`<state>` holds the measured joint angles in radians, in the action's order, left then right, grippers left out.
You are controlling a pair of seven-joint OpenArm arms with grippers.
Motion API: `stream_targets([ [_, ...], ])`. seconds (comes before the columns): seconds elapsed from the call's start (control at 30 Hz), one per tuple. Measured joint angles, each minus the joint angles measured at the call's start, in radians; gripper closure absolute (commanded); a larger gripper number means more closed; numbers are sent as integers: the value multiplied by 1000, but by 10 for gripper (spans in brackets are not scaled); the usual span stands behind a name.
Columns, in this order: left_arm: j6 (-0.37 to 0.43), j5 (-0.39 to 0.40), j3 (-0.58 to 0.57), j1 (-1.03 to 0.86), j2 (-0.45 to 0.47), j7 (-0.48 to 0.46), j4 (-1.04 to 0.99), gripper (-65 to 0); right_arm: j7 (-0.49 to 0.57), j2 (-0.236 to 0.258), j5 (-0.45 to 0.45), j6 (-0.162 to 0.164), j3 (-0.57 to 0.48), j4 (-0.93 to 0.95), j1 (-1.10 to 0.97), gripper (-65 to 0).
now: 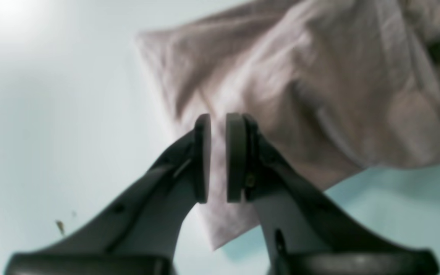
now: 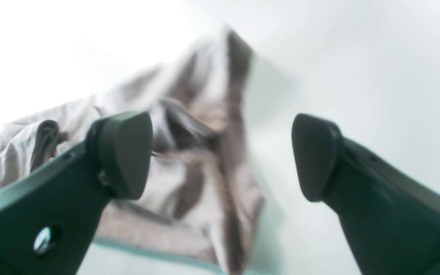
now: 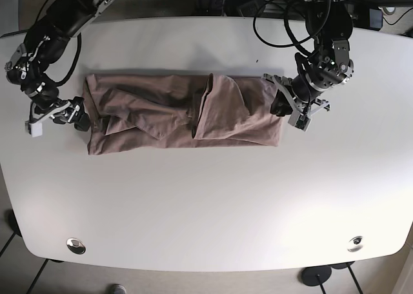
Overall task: Fold the T-shirt properly
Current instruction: 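Fold the strip end with the left gripper toward the right gripper, then fold the other strip end with the right gripper toward the left gripper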
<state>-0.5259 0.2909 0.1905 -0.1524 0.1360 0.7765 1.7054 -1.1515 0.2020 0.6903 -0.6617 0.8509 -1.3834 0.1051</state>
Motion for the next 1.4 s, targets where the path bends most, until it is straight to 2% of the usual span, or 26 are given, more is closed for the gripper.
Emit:
stream_targets([
  [0.1,-14,-4,42,6,3,8,-95,-31,41,35,43,-1,-2,122,-5,-531],
  [0.17,-14,-2,53,27,0,0,-107,-31,45,33,44,-1,-11,149,-24,-531],
  [0.27,-14,-3,58,24,1,0,-107,-31,77,6,68,-10,-55,146,-53,-531],
  [0.4,-14,-3,58,25,0,0,-107,-31,110,-63,90,-16,-154,141,-48,-531],
  [0.47,-14,-3,60,25,0,0,-107,-31,132,-64,96,-16,-200,141,-51,-520],
  [0.5,-14,-3,60,25,0,0,-107,-31,138,-62,90,-16,-212,141,-51,-485],
  [0.53,-14,-3,60,25,0,0,-107,-31,146,-61,79,-15,-218,142,-50,-422],
  [0.57,-14,-3,60,25,0,0,-107,-31,149,-61,72,-9,-218,142,-51,-331],
  [0.6,-14,-3,60,25,0,0,-107,-31,157,-63,54,1,-220,149,-53,-166],
  [0.63,-14,-3,61,25,0,0,-107,-31,155,-63,45,4,-221,151,-56,-63],
  [0.67,-14,-3,61,25,-1,0,-107,-31,154,-63,42,4,-222,153,-57,-8],
  [0.7,-14,-3,65,25,-12,0,-107,-31,153,-63,42,6,-223,154,-57,-40],
  [0.8,-14,-3,61,24,-27,0,-107,-31,148,-57,35,13,-224,87,-62,-16],
  [0.87,-14,-3,58,25,-35,0,-107,-31,146,-48,38,73,-224,-21,-82,-16],
  [0.93,-14,-6,63,25,-68,1,-107,-33,151,-44,46,117,-233,-182,-127,-16],
  [1.03,-14,-3,53,28,-86,5,-107,-35,142,-39,40,165,-333,-356,-185,-16],
  [1.13,-7,-11,41,32,-116,5,-112,-35,145,-49,51,200,-428,-512,-223,-17],
  [1.2,-7,-11,1,31,-131,5,-114,-35,145,-78,50,230,-507,-562,-225,-17],
  [1.3,-10,-10,-39,42,-138,4,-119,-35,145,-143,46,236,-605,-566,-223,-17],
  [1.4,-10,-11,-39,47,-135,3,-133,-35,134,-185,39,236,-686,-557,-198,-17],
])
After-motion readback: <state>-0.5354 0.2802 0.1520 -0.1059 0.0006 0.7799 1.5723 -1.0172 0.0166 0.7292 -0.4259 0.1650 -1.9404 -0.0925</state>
